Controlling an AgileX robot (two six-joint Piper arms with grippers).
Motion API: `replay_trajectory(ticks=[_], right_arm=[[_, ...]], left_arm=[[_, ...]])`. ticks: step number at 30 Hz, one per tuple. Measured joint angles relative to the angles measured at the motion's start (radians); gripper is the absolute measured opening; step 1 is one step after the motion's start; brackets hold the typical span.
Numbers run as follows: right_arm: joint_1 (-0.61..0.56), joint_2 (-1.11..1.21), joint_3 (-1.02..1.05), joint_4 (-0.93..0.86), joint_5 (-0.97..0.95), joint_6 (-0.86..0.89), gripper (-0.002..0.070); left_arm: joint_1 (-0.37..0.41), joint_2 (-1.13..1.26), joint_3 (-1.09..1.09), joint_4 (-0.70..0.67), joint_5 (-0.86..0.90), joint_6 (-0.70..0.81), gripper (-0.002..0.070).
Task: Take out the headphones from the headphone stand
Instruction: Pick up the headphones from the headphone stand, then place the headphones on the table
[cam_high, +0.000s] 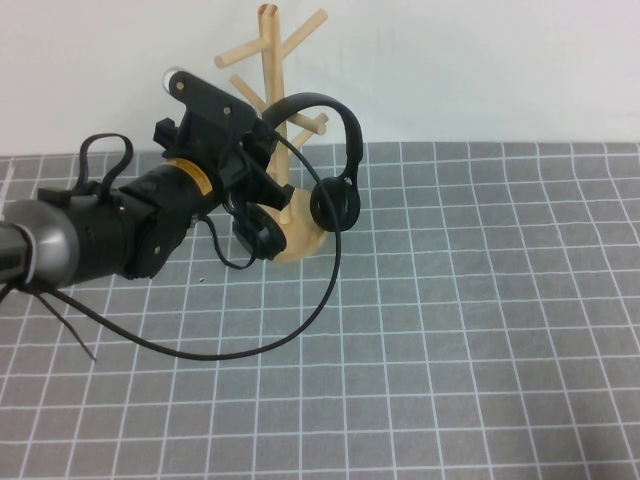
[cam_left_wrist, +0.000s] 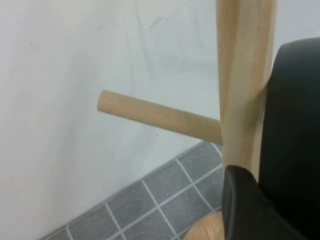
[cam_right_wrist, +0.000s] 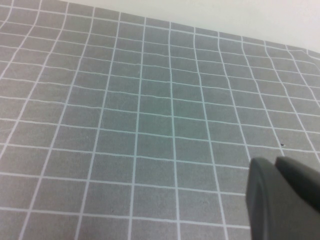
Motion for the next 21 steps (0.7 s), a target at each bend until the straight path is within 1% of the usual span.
replay_trajectory(ticks=[5, 12, 15, 19, 21], right_arm=[[0.0, 0.0, 0.0, 0.0, 0.0, 0.0, -0.0009], [0.0, 0.0, 0.0, 0.0, 0.0, 0.0, -0.0009], [0.0, 0.0, 0.0, 0.0, 0.0, 0.0, -0.0009], [0.0, 0.0, 0.0, 0.0, 0.0, 0.0, -0.0009], [0.0, 0.0, 0.0, 0.0, 0.0, 0.0, -0.0009]], left_arm=[[-0.017, -0.051, 0.0, 0.001, 0.031, -0.002, 0.0185], [-0.057, -0.147, 0.0, 0.004, 0.128, -0.003, 0.0184], [-0.095, -0.212, 0.0, 0.004, 0.225, -0.003, 0.0184], [-0.173, -0.332, 0.0, 0.004, 0.417, -0.008, 0.0184], [-0.211, -0.394, 0.0, -0.003, 0.507, -0.043, 0.0184]])
